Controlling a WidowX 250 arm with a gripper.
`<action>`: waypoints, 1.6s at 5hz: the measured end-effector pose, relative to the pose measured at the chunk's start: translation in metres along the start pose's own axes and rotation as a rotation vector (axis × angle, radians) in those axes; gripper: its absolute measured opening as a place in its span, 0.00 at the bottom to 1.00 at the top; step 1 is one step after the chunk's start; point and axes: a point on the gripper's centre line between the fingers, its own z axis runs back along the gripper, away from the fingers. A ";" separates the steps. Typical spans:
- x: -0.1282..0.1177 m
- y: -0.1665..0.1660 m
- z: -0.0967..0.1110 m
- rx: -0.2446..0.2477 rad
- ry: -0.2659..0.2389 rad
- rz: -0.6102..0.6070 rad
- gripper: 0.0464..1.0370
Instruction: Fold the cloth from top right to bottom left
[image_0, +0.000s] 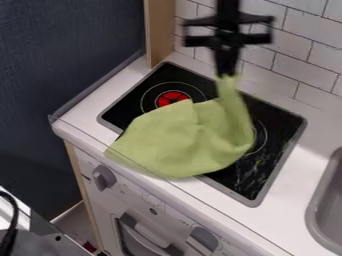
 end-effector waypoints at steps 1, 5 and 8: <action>0.004 0.058 0.003 -0.043 0.014 0.094 0.01; -0.004 0.164 -0.028 -0.017 0.136 0.137 0.42; -0.005 0.125 -0.007 0.191 0.153 -0.021 0.96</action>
